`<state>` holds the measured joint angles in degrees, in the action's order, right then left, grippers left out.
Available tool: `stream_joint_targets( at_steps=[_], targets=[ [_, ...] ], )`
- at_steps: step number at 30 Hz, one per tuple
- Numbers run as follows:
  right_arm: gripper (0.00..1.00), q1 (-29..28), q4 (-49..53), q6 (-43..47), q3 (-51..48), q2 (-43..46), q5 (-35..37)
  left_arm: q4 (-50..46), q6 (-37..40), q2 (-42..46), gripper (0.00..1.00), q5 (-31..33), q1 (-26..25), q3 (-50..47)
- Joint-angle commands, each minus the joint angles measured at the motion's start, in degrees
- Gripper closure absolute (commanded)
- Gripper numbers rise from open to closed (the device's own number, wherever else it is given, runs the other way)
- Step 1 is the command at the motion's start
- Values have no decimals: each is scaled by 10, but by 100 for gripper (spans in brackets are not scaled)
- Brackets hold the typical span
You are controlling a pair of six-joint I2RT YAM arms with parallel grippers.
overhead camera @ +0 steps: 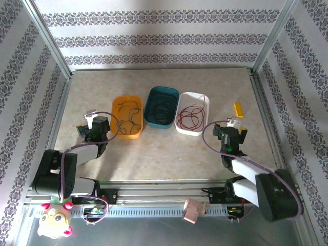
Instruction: Untangle the cables
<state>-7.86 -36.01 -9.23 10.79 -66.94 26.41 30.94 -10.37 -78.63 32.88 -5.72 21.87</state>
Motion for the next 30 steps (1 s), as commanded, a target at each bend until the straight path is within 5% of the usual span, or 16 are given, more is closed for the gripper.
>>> stream_joint_targets(
  at_steps=[1,3,5,8,9,11,18,24,26,28,30],
  targets=[
    [2,39,-66,-21,59,-45,-88,157,56,-28,1,-74,11,-8],
    [2,50,-37,-12,76,-54,-138,274,82,-83,1,-109,19,-30],
    [2,56,-43,-13,73,-54,-156,184,76,-62,1,-156,20,-6],
    [2,60,-47,-11,69,-51,-169,256,110,-112,1,-239,21,-21],
    [2,60,-45,-9,72,-53,-174,307,123,-138,1,-242,21,-22],
    [2,60,-43,-4,75,-56,-182,229,94,-117,1,-225,29,-3],
    [2,50,-43,30,85,-66,-165,260,91,-128,1,-235,40,-8],
    [2,29,-300,100,66,-233,-151,265,93,-130,1,-233,40,-8],
    [2,42,-179,81,85,-188,-169,257,91,-128,1,-233,39,-7],
    [2,55,-237,69,84,-218,-170,262,92,-128,1,-233,39,-8],
    [2,61,-187,61,86,-201,-175,261,92,-129,1,-234,40,-7]
  ],
)
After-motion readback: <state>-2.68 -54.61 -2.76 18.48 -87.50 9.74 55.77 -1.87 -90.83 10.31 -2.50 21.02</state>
